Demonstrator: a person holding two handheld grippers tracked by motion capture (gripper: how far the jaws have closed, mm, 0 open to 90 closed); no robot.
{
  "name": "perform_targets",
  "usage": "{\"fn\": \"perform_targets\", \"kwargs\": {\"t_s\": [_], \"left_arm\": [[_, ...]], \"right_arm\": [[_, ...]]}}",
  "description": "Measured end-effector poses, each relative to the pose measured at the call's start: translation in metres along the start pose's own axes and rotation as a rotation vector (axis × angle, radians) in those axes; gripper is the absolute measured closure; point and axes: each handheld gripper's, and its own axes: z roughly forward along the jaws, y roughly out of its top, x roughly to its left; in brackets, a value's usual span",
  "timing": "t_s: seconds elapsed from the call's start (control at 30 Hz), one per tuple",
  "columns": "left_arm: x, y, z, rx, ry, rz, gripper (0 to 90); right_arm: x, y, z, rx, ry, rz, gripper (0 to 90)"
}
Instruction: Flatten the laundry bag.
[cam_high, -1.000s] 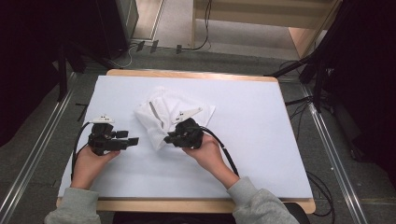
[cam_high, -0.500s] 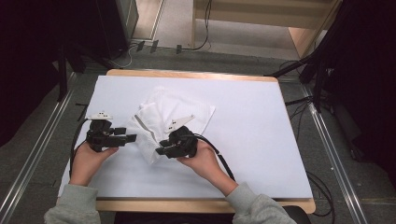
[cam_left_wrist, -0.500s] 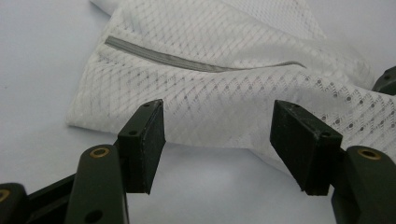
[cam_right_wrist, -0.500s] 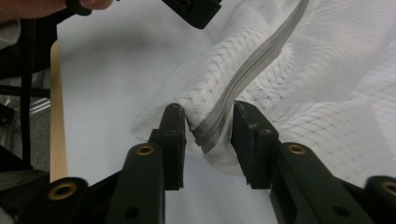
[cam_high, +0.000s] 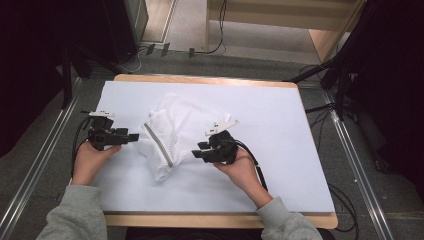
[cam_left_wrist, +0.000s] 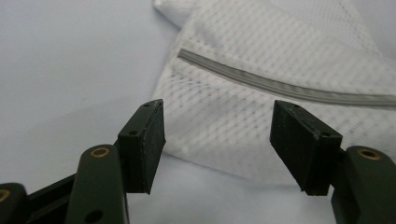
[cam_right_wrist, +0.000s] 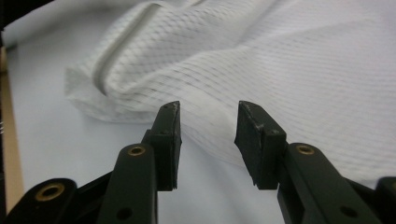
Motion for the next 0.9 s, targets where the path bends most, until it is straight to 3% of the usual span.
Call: {"fn": "perform_targets", "kwargs": {"t_s": [0.23, 0.3, 0.4, 0.57, 0.73, 0.9], "left_arm": [[0.011, 0.003, 0.01, 0.0, 0.044, 0.026, 36.6], [0.015, 0.002, 0.013, 0.011, 0.067, 0.027, 36.6], [0.016, 0.001, 0.02, 0.045, 0.068, 0.035, 36.8], [0.01, -0.001, 0.022, 0.05, 0.105, 0.101, 37.1], [0.005, -0.003, 0.024, 0.05, 0.14, 0.138, 37.5], [-0.004, -0.005, 0.024, 0.068, 0.197, 0.195, 47.2]], "right_arm": [[-0.026, -0.011, -0.009, -0.005, -0.09, 0.04, 60.8], [-0.034, -0.015, -0.012, -0.004, -0.112, 0.061, 60.4], [-0.045, -0.019, -0.015, -0.011, -0.138, 0.102, 60.0], [-0.062, -0.023, -0.015, -0.017, -0.171, 0.151, 58.5], [-0.074, -0.027, -0.011, -0.01, -0.201, 0.179, 57.6], [-0.083, -0.029, -0.009, -0.016, -0.22, 0.212, 56.4]]}}
